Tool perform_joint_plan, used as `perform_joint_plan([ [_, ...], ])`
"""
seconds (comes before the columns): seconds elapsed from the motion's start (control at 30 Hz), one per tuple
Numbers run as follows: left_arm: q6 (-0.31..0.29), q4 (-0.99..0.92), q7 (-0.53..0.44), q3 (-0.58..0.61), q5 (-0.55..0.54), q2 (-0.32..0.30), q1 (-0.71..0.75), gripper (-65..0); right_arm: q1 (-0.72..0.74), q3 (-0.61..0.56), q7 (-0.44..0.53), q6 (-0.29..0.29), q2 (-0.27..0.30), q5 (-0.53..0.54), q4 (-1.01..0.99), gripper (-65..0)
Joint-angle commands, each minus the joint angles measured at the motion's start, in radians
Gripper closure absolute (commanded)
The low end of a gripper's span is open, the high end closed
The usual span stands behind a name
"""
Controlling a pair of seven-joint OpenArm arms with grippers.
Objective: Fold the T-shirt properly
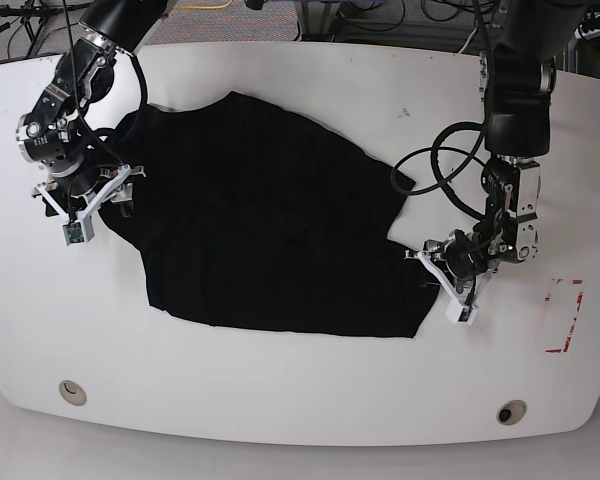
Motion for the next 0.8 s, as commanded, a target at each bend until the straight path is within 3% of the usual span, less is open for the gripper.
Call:
perform_joint_plan([
  [0.0, -0.009, 0.032, -0.011, 0.013, -0.015, -0.005, -0.032, -4.6, 0.015, -0.014, 0.013, -0.001, -0.005, 0.021, 0.034, -45.5],
  [0.13, -0.020, 0.106, 0.025, 0.067, -0.018, -0.009, -0.011, -2.2, -0.001, -0.047, 0.011, -0.001, -0.058, 0.021, 0.082, -44.6],
  [0.33, -0.024, 0.136, 0.036, 0.075, -0.023, -0.010, 0.004, -2.4, -0.009, -0.057, 0.008, -0.001, -0.089, 0.021, 0.096, -44.3],
  [0.6, -0.021, 0.153, 0.039, 0.063, -0.012, -0.007, 0.019, -2.4, -0.013, -0.032, 0.003, -0.001, -0.086, 0.013, 0.059, -42.3],
  [0.77, -0.019, 0.159, 0.042, 0.063, -0.009, -0.007, 0.024, -6.3, -0.018, -0.027, 0.009, -0.001, -0.081, 0.012, 0.045, -42.5],
])
